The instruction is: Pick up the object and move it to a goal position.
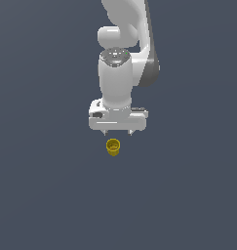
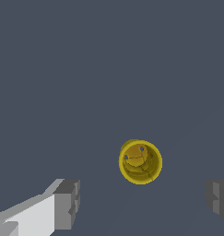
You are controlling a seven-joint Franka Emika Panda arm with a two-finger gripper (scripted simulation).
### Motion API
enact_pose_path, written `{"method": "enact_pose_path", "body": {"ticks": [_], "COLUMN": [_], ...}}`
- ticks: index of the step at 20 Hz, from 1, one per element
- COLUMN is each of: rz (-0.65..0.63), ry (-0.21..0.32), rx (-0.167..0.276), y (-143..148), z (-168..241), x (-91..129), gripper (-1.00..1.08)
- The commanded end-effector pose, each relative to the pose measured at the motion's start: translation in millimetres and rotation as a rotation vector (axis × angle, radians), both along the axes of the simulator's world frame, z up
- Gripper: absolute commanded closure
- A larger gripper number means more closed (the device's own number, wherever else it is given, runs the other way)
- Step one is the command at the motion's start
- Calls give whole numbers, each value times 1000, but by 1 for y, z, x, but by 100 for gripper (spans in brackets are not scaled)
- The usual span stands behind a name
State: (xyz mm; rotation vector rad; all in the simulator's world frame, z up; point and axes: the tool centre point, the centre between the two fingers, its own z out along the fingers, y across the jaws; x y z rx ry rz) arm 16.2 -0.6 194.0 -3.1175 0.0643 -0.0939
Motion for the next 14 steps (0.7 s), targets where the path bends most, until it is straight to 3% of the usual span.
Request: {"method": "enact_pose_path", "body": {"ticks": [1, 14], "rz": [0, 4], "ry": [0, 33], "rx": [0, -26], "y": [0, -17], "z": [0, -4], "x": [0, -11], "gripper": [-92, -92]}}
